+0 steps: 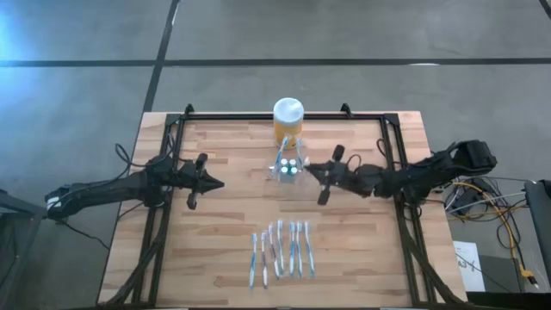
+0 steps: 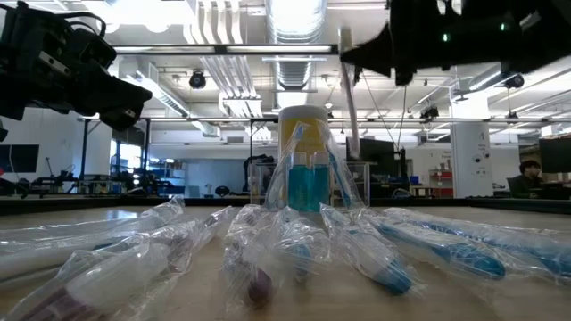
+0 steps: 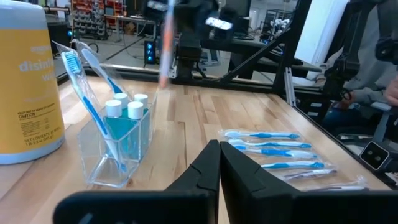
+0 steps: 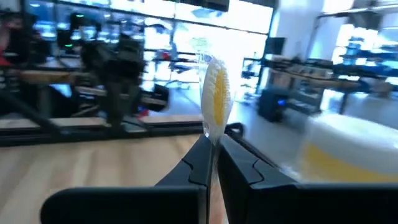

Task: Pick & Place toothbrushing station
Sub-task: Put the orange toothbrush into the transparent organizer

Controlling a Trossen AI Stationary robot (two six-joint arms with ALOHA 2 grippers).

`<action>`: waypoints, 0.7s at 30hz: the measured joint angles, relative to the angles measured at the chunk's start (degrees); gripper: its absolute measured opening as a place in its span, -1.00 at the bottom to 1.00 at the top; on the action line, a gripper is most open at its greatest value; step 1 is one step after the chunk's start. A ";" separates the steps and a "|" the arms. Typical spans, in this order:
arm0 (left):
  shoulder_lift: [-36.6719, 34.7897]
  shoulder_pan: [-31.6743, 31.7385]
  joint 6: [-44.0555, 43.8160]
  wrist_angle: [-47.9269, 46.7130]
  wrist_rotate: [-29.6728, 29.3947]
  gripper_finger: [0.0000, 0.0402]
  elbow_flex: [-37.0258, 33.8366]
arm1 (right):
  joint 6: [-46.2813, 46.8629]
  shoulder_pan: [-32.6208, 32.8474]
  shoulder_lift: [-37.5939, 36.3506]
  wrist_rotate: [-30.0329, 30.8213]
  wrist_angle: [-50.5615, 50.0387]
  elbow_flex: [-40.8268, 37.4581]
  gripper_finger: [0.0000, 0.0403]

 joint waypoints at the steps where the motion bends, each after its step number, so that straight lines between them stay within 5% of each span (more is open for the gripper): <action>1: 0.00 -0.01 0.17 0.01 -0.12 -0.95 -0.01 | -0.06 -1.01 0.06 0.34 0.98 -1.18 -0.94; 21: 0.00 0.01 0.48 0.00 -1.84 -0.94 -0.08 | -0.04 -5.57 1.32 6.02 7.53 -4.43 -0.94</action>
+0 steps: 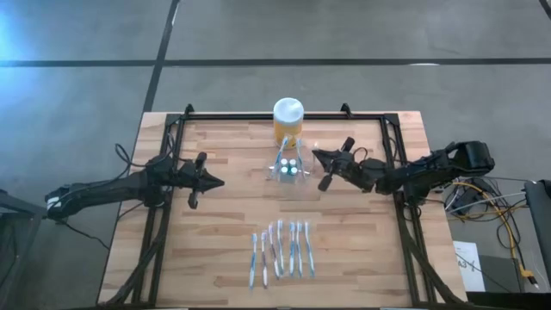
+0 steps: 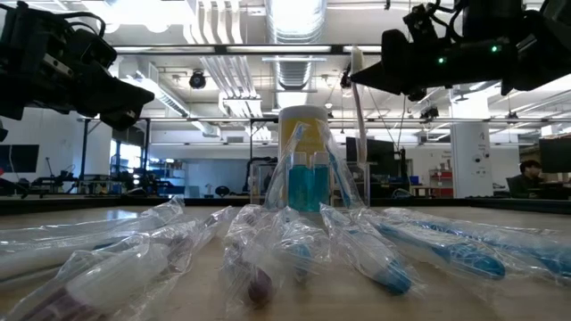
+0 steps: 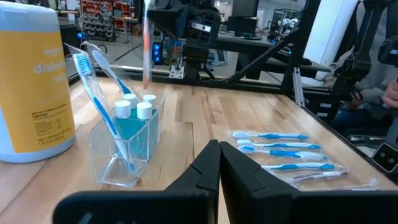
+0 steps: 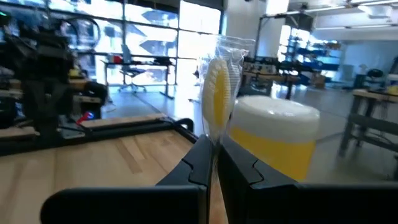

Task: Pick & Place toothbrushing station
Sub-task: Put the orange toothbrush into the transparent organizer

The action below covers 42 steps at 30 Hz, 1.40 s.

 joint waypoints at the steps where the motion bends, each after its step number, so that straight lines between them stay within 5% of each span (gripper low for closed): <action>1: 0.00 -0.02 -0.48 0.01 0.02 -0.93 -0.03 | 0.12 -0.02 0.59 0.25 -0.02 0.18 -0.94; 9: 0.02 0.01 -1.11 1.26 -0.54 -0.95 -0.07 | 2.53 -0.22 10.62 0.72 1.27 4.06 -0.94; 22: -0.01 -0.02 -4.19 1.49 -0.70 -0.91 -0.12 | 10.55 -0.20 27.10 8.99 17.64 4.11 -0.94; 35: -0.01 -0.02 -5.65 1.34 -0.73 -0.95 -0.16 | 9.44 0.22 28.45 9.12 20.61 4.02 -0.93; 42: -0.01 -0.02 -5.99 0.03 -0.73 -0.92 -0.18 | 9.55 0.46 28.21 9.08 20.35 3.94 -0.69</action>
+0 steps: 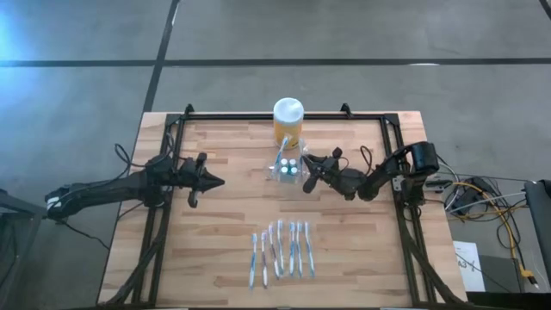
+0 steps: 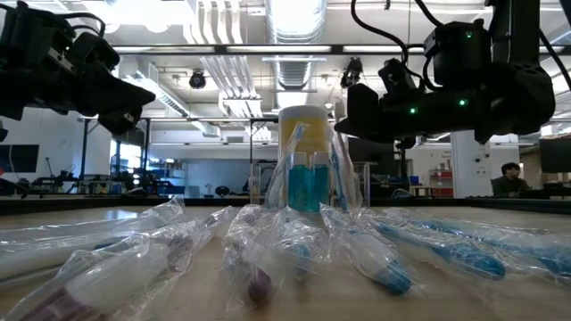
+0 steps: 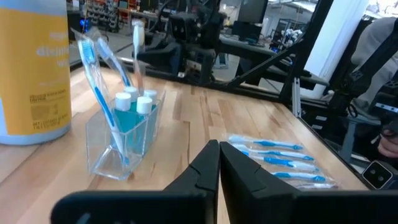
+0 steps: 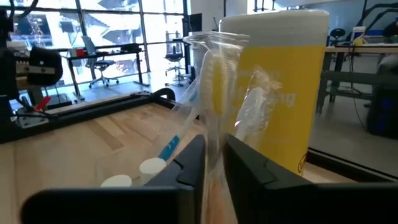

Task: Pick & Place toothbrushing station
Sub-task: Put the orange toothbrush into the transparent organizer, then put the blue toothbrush into the transparent organizer

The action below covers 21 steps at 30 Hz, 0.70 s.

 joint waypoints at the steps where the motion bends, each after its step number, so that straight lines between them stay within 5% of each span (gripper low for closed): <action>1: 0.02 0.00 0.00 -0.30 0.01 -0.92 0.00 | 0.03 -0.02 -0.18 0.00 0.00 0.00 -0.65; 13: 0.02 0.00 0.00 -0.66 0.01 -0.93 -0.02 | -0.88 0.69 -6.99 0.04 -5.59 -0.39 -0.28; 21: 0.02 0.00 0.35 -0.66 0.01 -0.96 -0.02 | -3.06 4.62 -22.72 2.89 -21.20 -1.41 -0.29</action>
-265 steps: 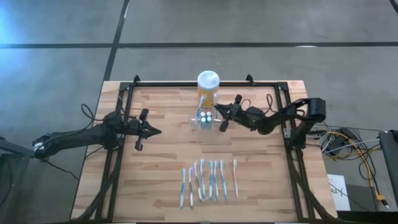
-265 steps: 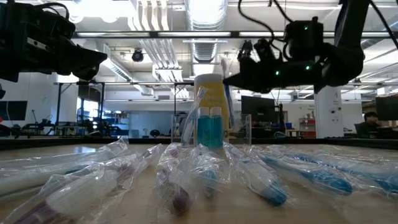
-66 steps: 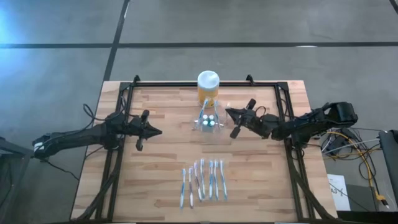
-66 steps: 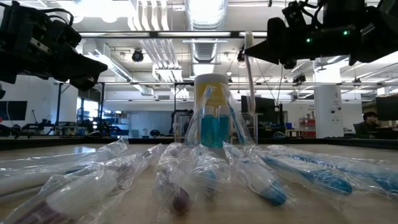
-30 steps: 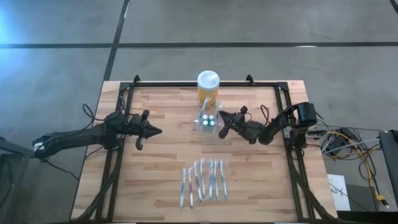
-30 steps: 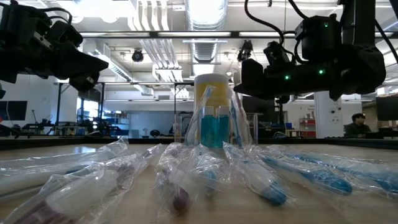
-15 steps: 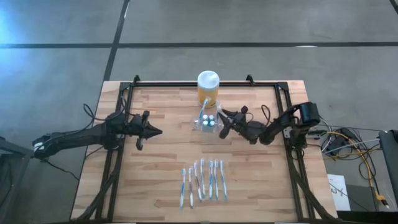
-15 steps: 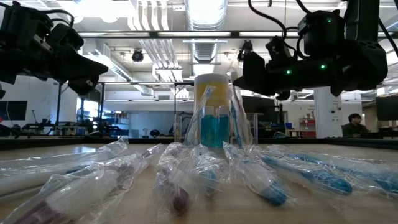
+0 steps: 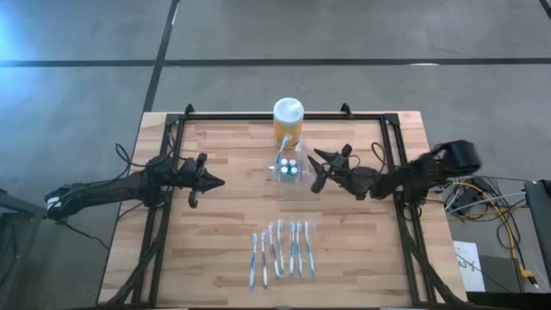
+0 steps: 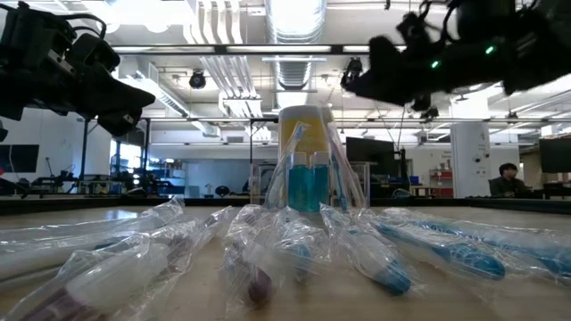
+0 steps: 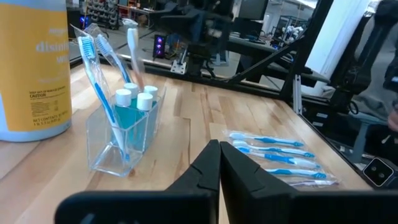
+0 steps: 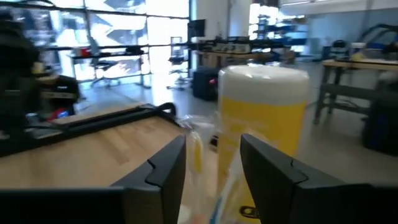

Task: Pick & Place toothbrushing station
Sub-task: Put the blue toothbrush into the transparent organizer

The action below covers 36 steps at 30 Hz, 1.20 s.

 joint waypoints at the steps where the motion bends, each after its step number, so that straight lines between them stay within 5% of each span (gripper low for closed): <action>1: 0.00 0.00 0.19 -0.02 0.00 -0.97 0.00 | 0.18 0.65 -3.11 -0.93 -3.78 -0.40 -0.32; 10: 0.00 0.00 3.83 0.10 0.00 -0.98 0.00 | -2.13 1.77 -29.22 -26.15 -33.09 -4.18 -0.88; 14: 0.00 0.00 4.31 1.28 0.00 -0.98 0.00 | -1.28 1.67 -38.26 -25.45 -44.21 -4.99 -0.94; 22: 0.00 0.00 4.85 2.07 -0.19 -0.99 0.00 | 0.99 1.73 -52.55 -25.85 -41.01 -12.29 -0.96; 36: -0.01 0.00 1.83 2.01 -0.02 -0.94 0.24 | 2.55 1.74 -57.68 -26.08 -38.32 -19.17 -0.96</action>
